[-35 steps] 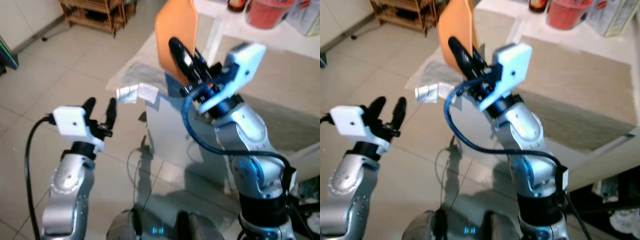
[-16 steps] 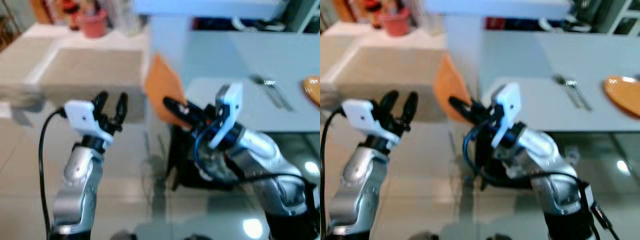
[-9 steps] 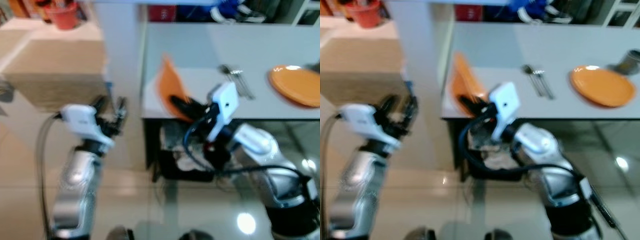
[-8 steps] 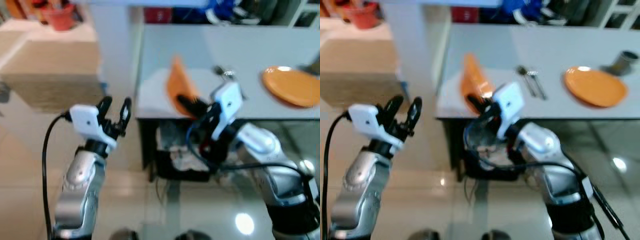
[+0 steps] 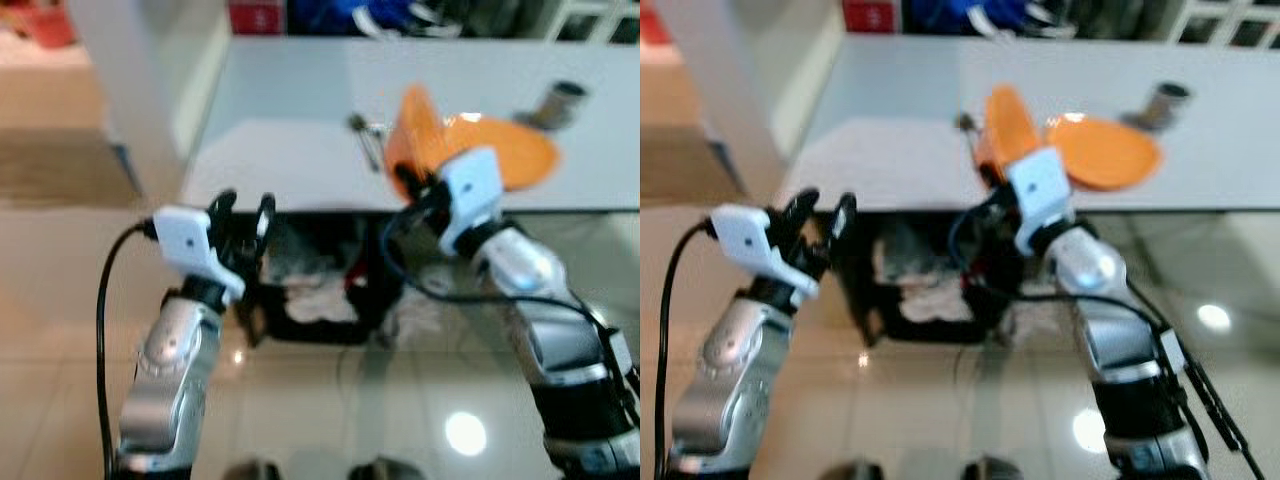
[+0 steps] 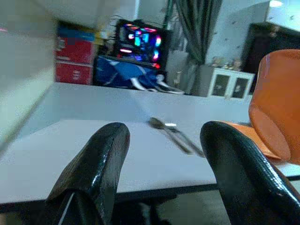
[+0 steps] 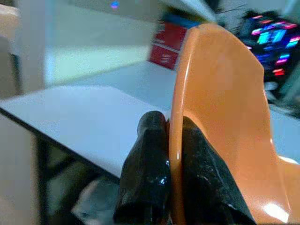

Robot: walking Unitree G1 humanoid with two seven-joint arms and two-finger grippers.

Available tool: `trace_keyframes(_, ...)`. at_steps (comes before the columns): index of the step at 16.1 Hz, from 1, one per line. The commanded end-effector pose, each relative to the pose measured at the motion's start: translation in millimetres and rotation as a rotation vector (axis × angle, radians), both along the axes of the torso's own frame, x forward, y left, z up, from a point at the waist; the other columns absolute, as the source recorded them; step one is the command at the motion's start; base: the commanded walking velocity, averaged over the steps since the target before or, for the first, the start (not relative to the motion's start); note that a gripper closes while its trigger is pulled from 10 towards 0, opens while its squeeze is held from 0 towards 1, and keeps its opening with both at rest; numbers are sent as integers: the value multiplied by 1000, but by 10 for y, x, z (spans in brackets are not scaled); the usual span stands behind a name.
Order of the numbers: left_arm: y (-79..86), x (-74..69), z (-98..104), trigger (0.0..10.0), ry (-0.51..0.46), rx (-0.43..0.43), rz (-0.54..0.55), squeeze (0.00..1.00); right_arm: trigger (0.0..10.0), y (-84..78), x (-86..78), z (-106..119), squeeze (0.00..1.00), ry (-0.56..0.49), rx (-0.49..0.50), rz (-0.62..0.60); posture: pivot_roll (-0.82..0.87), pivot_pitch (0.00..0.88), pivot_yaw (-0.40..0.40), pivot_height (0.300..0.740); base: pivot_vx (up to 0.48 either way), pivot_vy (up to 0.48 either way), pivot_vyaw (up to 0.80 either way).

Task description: Setting the table

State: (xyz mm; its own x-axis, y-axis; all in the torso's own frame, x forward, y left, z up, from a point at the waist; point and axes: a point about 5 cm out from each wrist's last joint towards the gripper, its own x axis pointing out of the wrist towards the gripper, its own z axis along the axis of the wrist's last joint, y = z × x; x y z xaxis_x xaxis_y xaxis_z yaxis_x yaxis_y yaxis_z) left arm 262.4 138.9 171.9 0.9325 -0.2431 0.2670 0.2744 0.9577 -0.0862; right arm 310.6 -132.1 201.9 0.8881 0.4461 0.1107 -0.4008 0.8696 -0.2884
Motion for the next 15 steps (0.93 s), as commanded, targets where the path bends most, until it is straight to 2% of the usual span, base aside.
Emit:
trace_keyframes(1,-11,3,-68,10000,33,19,6,0,10000,93,5,30,0,-36,-1,11,-132,100,11,740,0,-446,0)
trace_keyframes(3,-26,7,-111,10000,57,32,7,0,10000,132,1,-6,0,-31,-2,7,-131,99,11,740,0,-441,0)
trace_keyframes(5,-34,10,-154,10000,94,19,25,0,10000,229,-8,-122,0,3,-10,-13,-128,99,15,740,0,0,0)
trace_keyframes(7,-26,8,-146,10000,87,30,32,0,10000,241,-8,-151,0,26,2,-17,-127,100,15,740,137,0,-400)
trace_keyframes(9,-10,17,-129,10000,75,50,45,0,10000,283,-20,-162,0,14,6,-10,-127,101,20,740,480,0,-800)
trace_keyframes(12,-35,24,-102,10000,74,50,32,0,10000,322,-17,-123,0,-24,-5,-17,-129,103,25,740,480,0,-335)
trace_keyframes(15,-57,22,-81,10000,68,50,23,0,10000,328,12,-77,0,-43,-25,-33,-129,103,23,740,480,0,0)
